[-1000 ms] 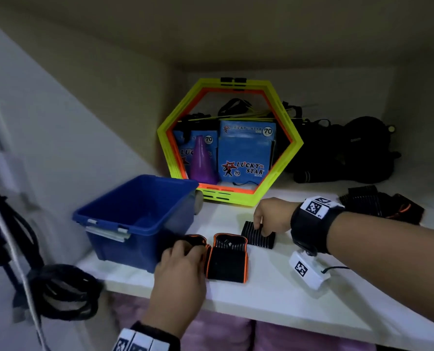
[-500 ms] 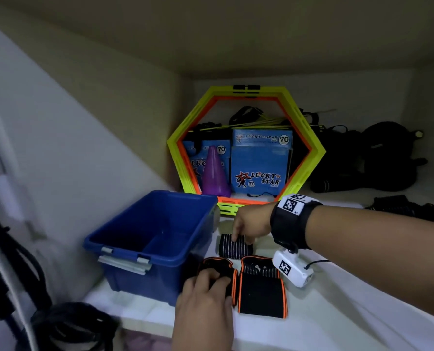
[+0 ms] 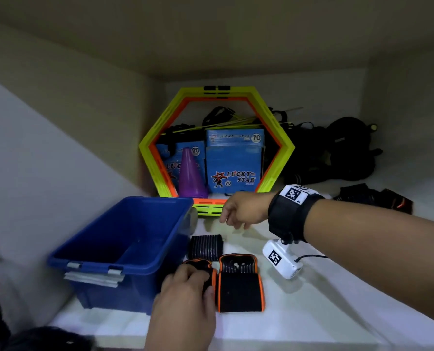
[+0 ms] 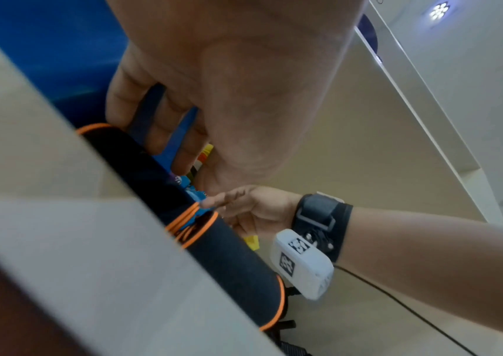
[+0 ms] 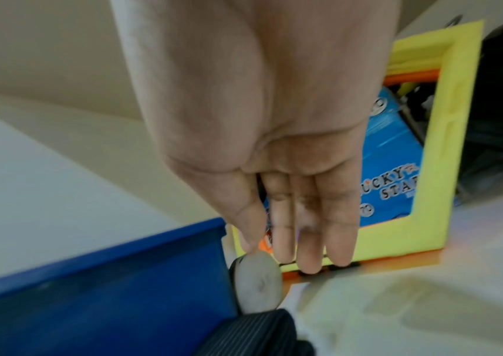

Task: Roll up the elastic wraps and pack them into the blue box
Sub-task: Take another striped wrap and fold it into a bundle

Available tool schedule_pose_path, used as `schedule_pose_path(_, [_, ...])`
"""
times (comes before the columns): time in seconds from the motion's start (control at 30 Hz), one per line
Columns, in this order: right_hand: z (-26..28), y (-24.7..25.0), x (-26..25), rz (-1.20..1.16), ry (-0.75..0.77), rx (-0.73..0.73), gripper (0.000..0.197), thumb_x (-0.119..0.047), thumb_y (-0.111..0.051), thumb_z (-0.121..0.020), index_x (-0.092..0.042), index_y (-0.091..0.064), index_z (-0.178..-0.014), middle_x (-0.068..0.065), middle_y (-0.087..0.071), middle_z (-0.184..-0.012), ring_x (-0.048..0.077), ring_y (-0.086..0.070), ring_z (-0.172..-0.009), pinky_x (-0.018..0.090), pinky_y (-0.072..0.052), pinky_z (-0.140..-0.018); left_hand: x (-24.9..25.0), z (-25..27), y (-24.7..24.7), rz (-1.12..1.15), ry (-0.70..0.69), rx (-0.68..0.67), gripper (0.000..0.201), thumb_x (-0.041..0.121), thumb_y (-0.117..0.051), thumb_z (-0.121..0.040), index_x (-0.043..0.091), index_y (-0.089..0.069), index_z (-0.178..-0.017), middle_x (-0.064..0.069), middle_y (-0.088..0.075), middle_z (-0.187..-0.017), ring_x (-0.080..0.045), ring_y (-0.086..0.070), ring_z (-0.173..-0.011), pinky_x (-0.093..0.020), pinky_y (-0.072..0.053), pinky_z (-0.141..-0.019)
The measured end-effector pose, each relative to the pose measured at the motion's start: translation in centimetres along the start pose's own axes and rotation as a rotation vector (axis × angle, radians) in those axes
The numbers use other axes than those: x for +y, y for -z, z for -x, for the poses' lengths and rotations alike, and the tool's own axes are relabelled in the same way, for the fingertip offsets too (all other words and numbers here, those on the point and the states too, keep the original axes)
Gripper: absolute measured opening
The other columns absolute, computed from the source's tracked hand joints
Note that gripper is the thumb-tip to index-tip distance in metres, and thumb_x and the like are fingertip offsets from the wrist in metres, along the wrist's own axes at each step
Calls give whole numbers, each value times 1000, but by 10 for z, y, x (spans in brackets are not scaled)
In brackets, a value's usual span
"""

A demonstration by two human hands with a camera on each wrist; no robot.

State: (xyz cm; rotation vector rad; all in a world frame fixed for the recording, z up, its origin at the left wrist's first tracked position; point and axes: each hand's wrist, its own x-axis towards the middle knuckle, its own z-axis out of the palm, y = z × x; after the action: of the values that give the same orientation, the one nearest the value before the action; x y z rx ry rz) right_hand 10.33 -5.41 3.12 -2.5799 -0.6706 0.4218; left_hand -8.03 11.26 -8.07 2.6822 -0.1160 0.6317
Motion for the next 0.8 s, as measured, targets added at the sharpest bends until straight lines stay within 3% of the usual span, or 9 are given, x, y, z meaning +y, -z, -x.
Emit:
schedule_pose_path(0.1, [34,19,36,-30,-28,94,22,-9,-58,-92,-16,-69,-110,9,-70,-106,18,-70,-93,37,-60,-80,19,-17,15,27,-80,43,8,36,-62,-85,32,-67,-91,15,-56,-95,-15,-59,-86,-34,-52,-73])
schedule_pose_path(0.2, [71,35,85,-46,-100,154,17,-10,-60,-91,-17,-68,-104,5,-70,-100,15,-69,-82,33,-58,-72,58,-45,23,-51,-240,-1,13,40,-55,-88,30,-62,-84,12,-57,-85,-14,-58,-80,-35,-51,-70])
schedule_pose_path(0.3, [117,57,136,-80,-191,237,16,-12,-61,-89,-16,-68,-103,10,-73,-101,14,-70,-78,31,-56,-66,114,-80,19,-130,-398,-71,21,43,-49,-93,27,-62,-95,7,-61,-95,-18,-59,-90,-37,-52,-77])
schedule_pose_path(0.4, [169,80,188,-125,-301,330,13,-12,-61,-91,-16,-68,-101,4,-71,-83,12,-66,-67,29,-55,-61,169,-111,-4,-195,-509,-151,24,44,-49,-94,25,-63,-102,2,-61,-101,-22,-60,-95,-38,-53,-80])
schedule_pose_path(0.47, [203,93,226,-129,-379,383,12,-12,-62,-89,-15,-68,-99,13,-73,-85,17,-67,-70,33,-57,-66,202,-127,-25,-183,-570,-262,24,44,-51,-94,26,-63,-105,2,-62,-104,-21,-58,-99,-34,-51,-82])
schedule_pose_path(0.57, [251,101,273,-106,-487,436,14,-10,-63,-86,-13,-69,-99,12,-72,-83,18,-66,-69,30,-56,-61,248,-146,-58,-120,-592,-370,20,42,-55,-91,28,-64,-102,5,-64,-104,-16,-56,-98,-28,-44,-77])
schedule_pose_path(0.63, [279,101,295,-76,-536,445,13,-9,-63,-85,-13,-69,-96,10,-71,-79,14,-64,-61,25,-54,-53,274,-153,-82,-85,-613,-388,19,37,-57,-90,26,-67,-102,6,-63,-101,-15,-57,-97,-29,-47,-80])
schedule_pose_path(0.7, [299,97,313,-47,-576,428,12,-12,-63,-83,-18,-69,-91,9,-71,-78,12,-62,-57,23,-51,-50,294,-156,-106,-81,-629,-407,24,33,-60,-90,25,-67,-112,6,-56,-104,-16,-56,-99,-29,-47,-87])
schedule_pose_path(0.8, [315,92,335,-11,-589,407,12,-15,-64,-81,-23,-68,-88,3,-70,-85,15,-62,-69,23,-53,-54,311,-161,-137,-99,-613,-411,40,26,-61,-90,24,-60,-130,-2,-55,-123,-22,-57,-113,-28,-46,-95])
